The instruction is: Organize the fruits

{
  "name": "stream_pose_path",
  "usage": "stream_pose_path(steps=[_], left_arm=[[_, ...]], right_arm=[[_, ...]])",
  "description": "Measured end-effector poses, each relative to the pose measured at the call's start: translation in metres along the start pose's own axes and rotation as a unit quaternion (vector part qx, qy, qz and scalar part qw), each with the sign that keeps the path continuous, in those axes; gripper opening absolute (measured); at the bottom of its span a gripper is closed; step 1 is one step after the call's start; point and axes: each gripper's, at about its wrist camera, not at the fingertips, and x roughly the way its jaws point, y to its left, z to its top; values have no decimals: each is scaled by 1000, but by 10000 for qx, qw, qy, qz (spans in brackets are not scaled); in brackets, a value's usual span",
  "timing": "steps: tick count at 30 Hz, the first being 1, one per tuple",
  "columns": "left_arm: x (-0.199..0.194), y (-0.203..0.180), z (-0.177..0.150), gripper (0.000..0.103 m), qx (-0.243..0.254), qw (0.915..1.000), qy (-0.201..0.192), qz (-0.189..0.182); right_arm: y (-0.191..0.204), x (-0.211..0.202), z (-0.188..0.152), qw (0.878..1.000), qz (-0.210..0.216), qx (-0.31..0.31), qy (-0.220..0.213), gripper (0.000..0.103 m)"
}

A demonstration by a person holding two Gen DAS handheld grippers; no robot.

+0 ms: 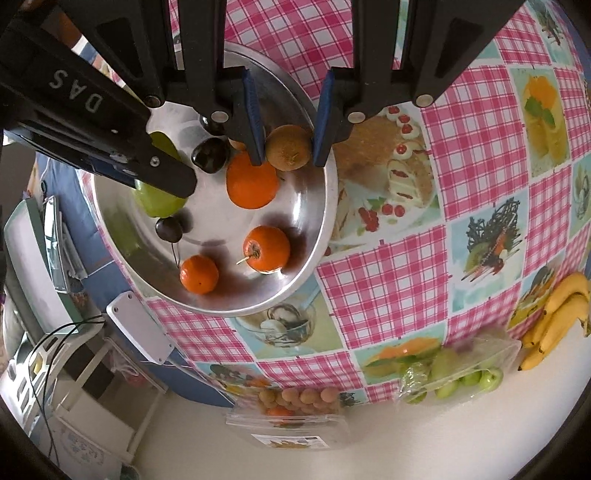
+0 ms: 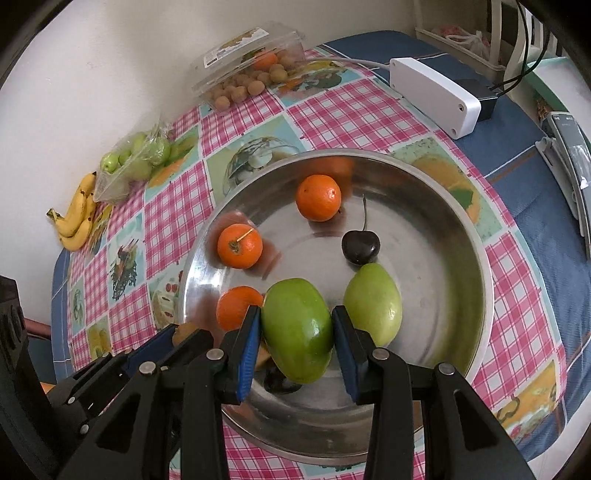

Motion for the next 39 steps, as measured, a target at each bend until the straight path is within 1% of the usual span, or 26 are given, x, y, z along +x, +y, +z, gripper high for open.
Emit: stream_pose_path(steps=[3,5,6,8,9,10,11,13,14,15,16,17,18,19,20,22,24,25,27,29,32,37,39], left_arm=[[-1,-1,-2,32,-9,10000,13,18],[-4,-1,-5,46,-34,10000,15,47],[-6,0,-7,55,-51,10000,-11,50],[-13,2,-10,57,-77,9999,-67,33],[-16,4,-12,60,-94,9999,-90,33],[-20,7,-15,65,-130,9998,-128,50],[-23,9,-17,67,-164,9997,-152,69],[-28,17,-22,76,-256,9994,-184,135],[-31,22,-24,78,-335,9990,-198,203],[-33,30,-26,85,-429,9984,-212,296],[-34,37,-27,91,-527,9975,-227,403],[-36,44,-28,94,-619,9965,-249,495],[-38,54,-30,97,-755,9949,-292,603],[-39,61,-30,101,-859,9936,-323,655],[-42,72,-32,103,-1042,9913,-379,708],[-45,91,-36,103,-1377,9862,-480,783],[-46,104,-40,103,-1592,9820,-497,882],[-47,112,-43,103,-1699,9793,-516,968],[-48,122,-49,103,-1811,9759,-522,1101],[-47,127,-54,103,-1829,9739,-540,1228],[-47,128,-59,103,-1752,9744,-542,1303],[-50,116,-68,103,-1464,9798,-556,1245],[-55,111,-73,103,-1370,9797,-601,1337]], right_arm=[[2,1,-1,10000,-11,-19,14,42],[4,-1,0,10000,-20,-50,-45,42],[4,-4,0,9999,-30,-56,-96,42],[6,-7,-2,9999,0,-69,-122,42],[6,-8,-3,9999,17,-66,-119,42],[7,-10,-4,9999,20,-69,-121,42],[8,-12,-6,9999,14,-79,-130,42],[10,-17,-9,9998,10,-126,-159,43],[11,-20,-11,9997,9,-141,-180,47],[12,-23,-13,9997,10,-152,-209,54],[13,-24,-15,9996,10,-162,-223,57],[13,-26,-17,9996,9,-179,-237,61],[14,-27,-18,9995,4,-201,-245,62],[15,-28,-21,9994,-5,-233,-252,66],[17,-27,-21,9993,-11,-269,-254,69],[19,-27,-24,9991,-22,-350,-240,76],[21,-26,-27,9989,-19,-393,-246,86],[23,-25,-29,9988,-10,-423,-255,89],[26,-23,-31,9984,-5,-488,-274,94],[29,-20,-35,9980,-74,-564,-270,103],[33,-17,-42,9976,-135,-627,-267,103],[31,-20,-53,9975,-94,-614,-336,103],[30,-21,-59,9974,-92,-618,-352,103]])
